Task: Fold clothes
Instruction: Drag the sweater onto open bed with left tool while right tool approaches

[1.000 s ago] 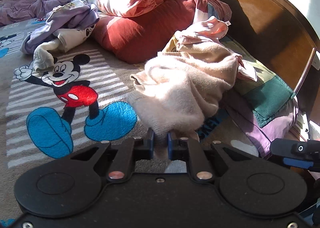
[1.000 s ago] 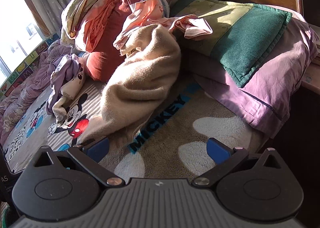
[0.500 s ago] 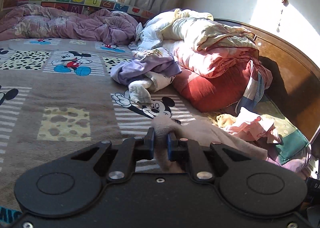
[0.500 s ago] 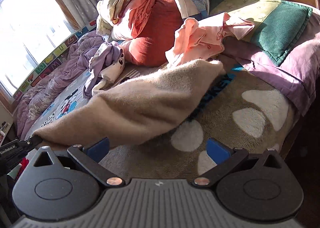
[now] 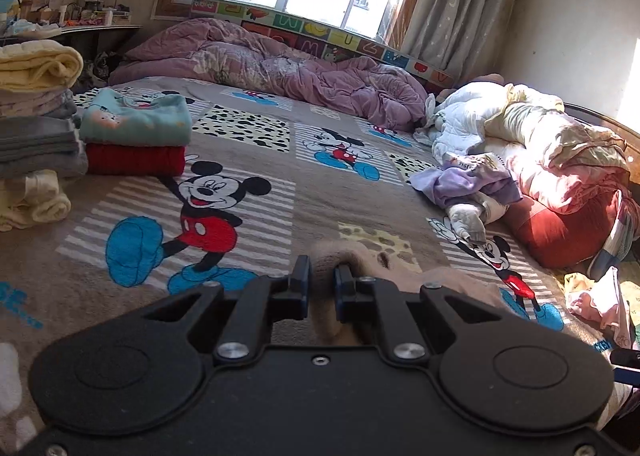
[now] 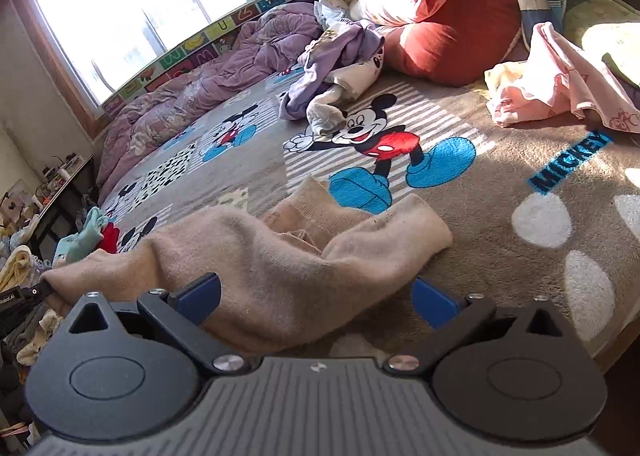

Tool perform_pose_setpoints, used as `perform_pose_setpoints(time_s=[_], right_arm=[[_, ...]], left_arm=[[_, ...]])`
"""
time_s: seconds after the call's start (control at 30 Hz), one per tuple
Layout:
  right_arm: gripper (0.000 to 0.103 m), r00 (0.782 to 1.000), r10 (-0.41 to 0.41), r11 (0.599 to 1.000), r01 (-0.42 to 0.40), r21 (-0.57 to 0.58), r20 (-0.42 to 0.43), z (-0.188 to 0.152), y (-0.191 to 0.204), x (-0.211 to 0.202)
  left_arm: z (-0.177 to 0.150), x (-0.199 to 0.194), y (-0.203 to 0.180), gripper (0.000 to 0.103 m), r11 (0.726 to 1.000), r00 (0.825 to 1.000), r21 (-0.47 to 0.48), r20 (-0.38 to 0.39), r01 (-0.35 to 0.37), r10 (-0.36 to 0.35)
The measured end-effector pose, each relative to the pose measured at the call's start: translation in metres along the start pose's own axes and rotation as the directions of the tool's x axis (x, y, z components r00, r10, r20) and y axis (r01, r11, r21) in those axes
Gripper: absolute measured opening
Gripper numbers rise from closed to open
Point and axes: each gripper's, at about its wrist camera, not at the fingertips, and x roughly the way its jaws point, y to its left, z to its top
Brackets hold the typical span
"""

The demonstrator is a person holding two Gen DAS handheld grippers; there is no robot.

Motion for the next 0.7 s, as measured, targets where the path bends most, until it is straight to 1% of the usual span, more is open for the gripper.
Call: perform_pose_setpoints(time_s=[0.03,0.07,0.1,0.13,0.17,0.2,0.23,0.27,0.3,0.33,0.37,0.43,0.53,0.6,0.7], right_arm=[[0.084,1.000,0.015,1.000,-0.015,-0.008,0.003,-0.002,0.009,0.002],[0.073,1.000,0.023,1.000,-0.023,-0.016,0.007,-0.004,0.018,0.004],[0.073,1.000,0.021,1.000,-0.021,-0.020,0.013,-0.006,0.025,0.006],[0.075,0.999,0.022,0.999,-0.022,-0.023,0.023,-0.008,0.033,0.007],[0.081,0.999,0.027,0.999,-0.026,-0.029,0.032,-0.011,0.042,0.009],[0.091,0.999,0.035,0.999,-0.033,-0.040,0.033,-0.013,0.051,0.012],[0.094,0.999,0.040,0.998,-0.039,-0.056,0.030,-0.016,0.059,0.015],[0.097,0.999,0.043,0.996,-0.041,-0.081,0.020,-0.018,0.068,0.018],[0.097,0.999,0.046,0.993,-0.045,-0.111,0.008,-0.020,0.077,0.021],[0.097,0.999,0.051,0.989,-0.051,-0.139,-0.003,-0.022,0.086,0.024],[0.099,0.998,0.057,0.985,-0.058,-0.164,-0.010,-0.025,0.094,0.026],[0.099,0.997,0.074,0.973,-0.080,-0.217,-0.035,-0.028,0.108,0.031],[0.099,0.993,0.084,0.942,-0.106,-0.318,-0.084,-0.033,0.130,0.045],[0.099,0.991,0.070,0.914,-0.109,-0.392,-0.113,-0.035,0.145,0.058],[0.100,0.989,0.035,0.886,-0.097,-0.454,-0.141,-0.034,0.157,0.074]], left_arm=[[-0.005,-0.008,0.016,0.010,0.999,1.000,-0.023,-0.001,-0.023,0.023],[-0.010,-0.013,0.031,0.010,0.998,0.999,-0.047,-0.012,-0.039,0.038],[-0.015,-0.014,0.042,0.010,0.997,0.999,-0.065,-0.038,-0.036,0.034],[-0.020,-0.016,0.053,0.011,0.996,0.998,-0.081,-0.064,-0.035,0.030],[-0.025,-0.019,0.059,0.014,0.997,0.995,-0.073,-0.092,-0.035,0.029],[-0.030,-0.022,0.065,0.015,0.997,0.992,-0.066,-0.120,-0.036,0.028],[-0.035,-0.025,0.070,0.018,0.998,0.989,-0.058,-0.145,-0.037,0.028],[-0.037,-0.032,0.073,0.028,0.998,0.989,-0.041,-0.141,-0.041,0.035],[-0.038,-0.040,0.077,0.037,0.999,0.991,-0.047,-0.132,-0.028,0.021],[-0.037,-0.047,0.080,0.056,0.998,0.993,-0.063,-0.117,-0.013,0.005],[-0.037,-0.055,0.084,0.061,0.997,0.995,-0.079,-0.101,0.002,-0.011],[-0.033,-0.065,0.090,0.061,0.994,0.996,-0.110,-0.080,0.027,-0.036],[-0.031,-0.064,0.093,0.061,0.989,0.996,-0.142,-0.067,0.049,-0.059],[-0.033,-0.055,0.093,0.061,0.986,0.995,-0.153,-0.072,0.064,-0.076],[-0.037,-0.038,0.092,0.063,0.983,0.991,-0.162,-0.091,0.081,-0.097]])
